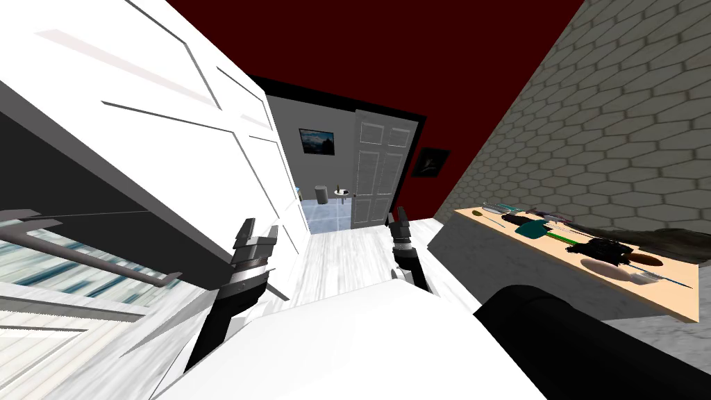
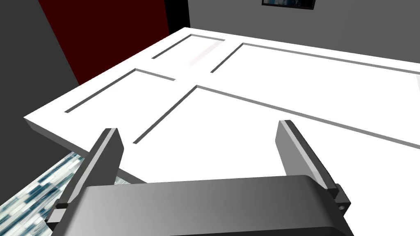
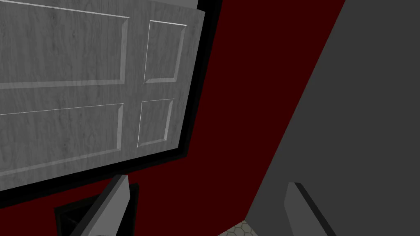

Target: Pull the door open

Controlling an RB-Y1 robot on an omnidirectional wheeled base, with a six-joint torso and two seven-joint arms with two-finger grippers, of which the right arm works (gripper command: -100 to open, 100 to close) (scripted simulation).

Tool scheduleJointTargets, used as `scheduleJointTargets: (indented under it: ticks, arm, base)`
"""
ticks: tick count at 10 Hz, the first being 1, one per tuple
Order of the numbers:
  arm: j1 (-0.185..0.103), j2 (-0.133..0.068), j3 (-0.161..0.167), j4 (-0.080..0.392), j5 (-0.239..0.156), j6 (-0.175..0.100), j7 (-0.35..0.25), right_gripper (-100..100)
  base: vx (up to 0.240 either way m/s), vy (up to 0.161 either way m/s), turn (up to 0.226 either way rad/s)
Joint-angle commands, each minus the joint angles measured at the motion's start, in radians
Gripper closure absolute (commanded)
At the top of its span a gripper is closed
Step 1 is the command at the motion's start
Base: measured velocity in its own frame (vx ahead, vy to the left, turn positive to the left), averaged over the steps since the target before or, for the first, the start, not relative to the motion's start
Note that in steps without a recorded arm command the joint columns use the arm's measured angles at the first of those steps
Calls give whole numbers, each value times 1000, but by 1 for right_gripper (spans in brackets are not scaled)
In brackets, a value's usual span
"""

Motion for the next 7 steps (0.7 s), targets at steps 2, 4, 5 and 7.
scheduleJointTargets:
  ticks: [2,4,5,7]
  arm:
    - [-26,-11,0,58,-11,-11,1,-100]
    - [-51,-21,0,116,-22,-21,3,-100]
    - [-59,-24,0,134,-25,-24,3,-100]
    - [-74,-29,0,169,-32,-31,4,-100]
  base:
    - [88,-1,32]
    - [134,-19,30]
    - [133,-24,31]
    - [101,0,20]
